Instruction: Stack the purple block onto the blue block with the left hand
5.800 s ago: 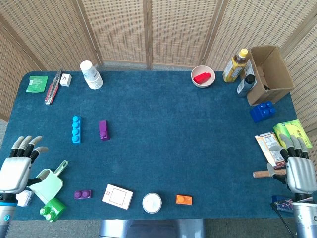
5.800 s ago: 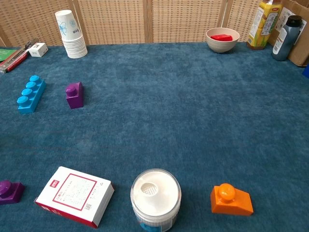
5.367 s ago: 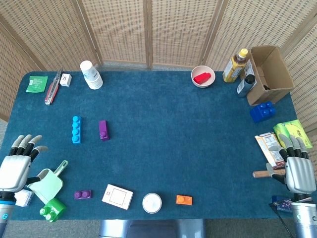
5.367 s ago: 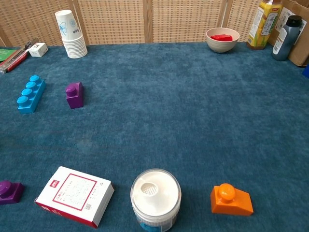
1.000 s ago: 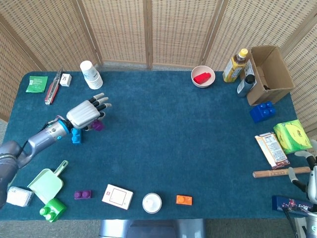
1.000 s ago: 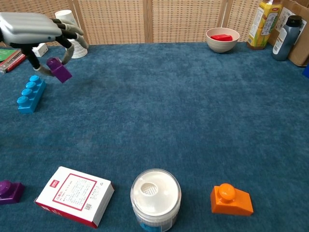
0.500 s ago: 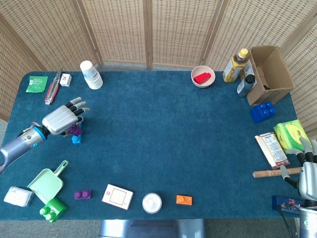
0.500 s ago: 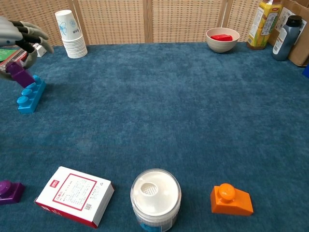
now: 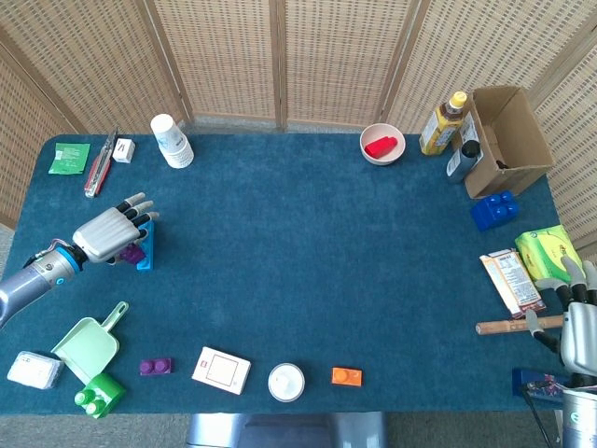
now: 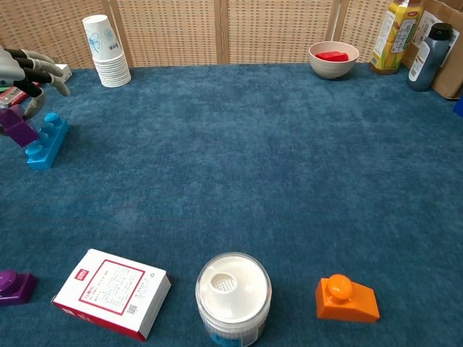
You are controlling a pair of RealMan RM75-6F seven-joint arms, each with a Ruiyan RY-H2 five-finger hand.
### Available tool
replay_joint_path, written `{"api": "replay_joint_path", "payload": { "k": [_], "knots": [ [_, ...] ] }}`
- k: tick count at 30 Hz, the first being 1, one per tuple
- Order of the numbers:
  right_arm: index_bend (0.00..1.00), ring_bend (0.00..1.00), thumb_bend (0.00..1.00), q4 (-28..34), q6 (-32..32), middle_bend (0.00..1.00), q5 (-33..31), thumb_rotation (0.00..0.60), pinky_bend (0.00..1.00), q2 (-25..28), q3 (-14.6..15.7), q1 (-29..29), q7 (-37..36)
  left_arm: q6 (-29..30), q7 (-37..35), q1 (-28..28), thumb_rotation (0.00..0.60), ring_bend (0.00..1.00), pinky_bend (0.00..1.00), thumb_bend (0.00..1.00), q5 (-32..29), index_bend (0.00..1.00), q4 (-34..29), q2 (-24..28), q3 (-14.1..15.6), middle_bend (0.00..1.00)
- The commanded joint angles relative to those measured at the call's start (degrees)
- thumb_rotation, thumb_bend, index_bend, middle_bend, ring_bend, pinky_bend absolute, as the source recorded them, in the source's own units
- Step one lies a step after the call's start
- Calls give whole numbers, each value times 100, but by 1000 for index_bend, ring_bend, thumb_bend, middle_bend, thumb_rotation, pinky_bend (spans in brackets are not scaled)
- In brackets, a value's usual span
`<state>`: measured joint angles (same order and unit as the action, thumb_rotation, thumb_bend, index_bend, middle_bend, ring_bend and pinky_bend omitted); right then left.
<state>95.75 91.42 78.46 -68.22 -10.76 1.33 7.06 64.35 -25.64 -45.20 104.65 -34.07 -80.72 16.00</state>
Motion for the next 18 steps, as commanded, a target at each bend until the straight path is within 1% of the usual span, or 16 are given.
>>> {"api": "replay_joint_path", "payload": {
  "k": [1,18],
  "knots": [
    [376,0,281,5,11,141,-11,600,0,4,0,-9,-1,1,11,-18,600,90,0,309,63,620,91,-65,31,192],
    [376,0,282,34,82,141,-34,600,0,16,0,-47,27,246,-28,-30,600,90,0,308,354,626,763,-393,192,204]
  ]
}}
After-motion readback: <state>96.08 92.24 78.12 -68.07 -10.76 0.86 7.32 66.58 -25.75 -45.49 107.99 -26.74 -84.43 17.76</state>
